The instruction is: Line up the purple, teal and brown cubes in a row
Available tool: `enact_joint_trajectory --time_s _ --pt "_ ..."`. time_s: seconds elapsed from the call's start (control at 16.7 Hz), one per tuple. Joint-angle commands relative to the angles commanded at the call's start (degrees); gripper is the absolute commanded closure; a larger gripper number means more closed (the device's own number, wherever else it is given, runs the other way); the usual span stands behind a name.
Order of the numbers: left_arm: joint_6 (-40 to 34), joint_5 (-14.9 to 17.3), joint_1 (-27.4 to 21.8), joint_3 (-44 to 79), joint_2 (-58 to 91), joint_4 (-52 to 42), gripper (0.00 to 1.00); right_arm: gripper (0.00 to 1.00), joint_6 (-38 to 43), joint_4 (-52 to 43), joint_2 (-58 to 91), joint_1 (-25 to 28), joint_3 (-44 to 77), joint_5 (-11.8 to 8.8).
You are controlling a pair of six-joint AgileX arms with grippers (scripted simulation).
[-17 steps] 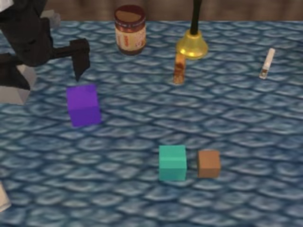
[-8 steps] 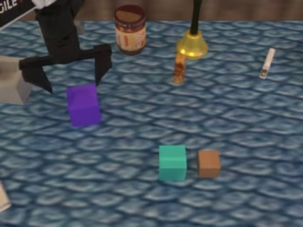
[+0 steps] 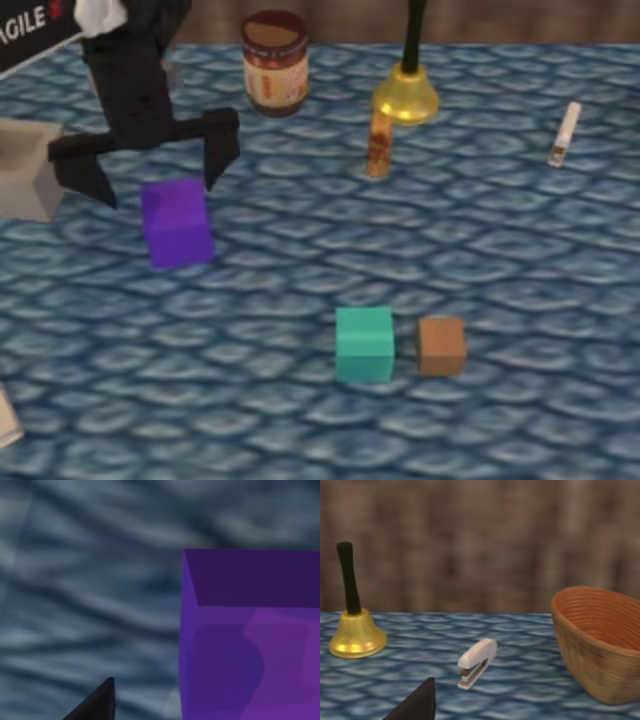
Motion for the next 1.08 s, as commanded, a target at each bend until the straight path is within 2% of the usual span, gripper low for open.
enact_joint_trajectory --time_s 0.3,0.66,1.08 --pt "-0.05 0.03 -0.06 -7.75 3.11 11.32 0.0 0.0 0.0 0.0 0.0 0.0 0.0 0.0" --pt "-0.08 0.04 -0.09 -9.22 3.83 13.16 0.0 0.0 0.0 0.0 0.0 0.0 0.0 0.0" --pt "-0.08 0.04 -0.09 -9.22 3.83 13.16 0.53 0.0 0.0 0.0 0.0 0.0 0.0 0.0"
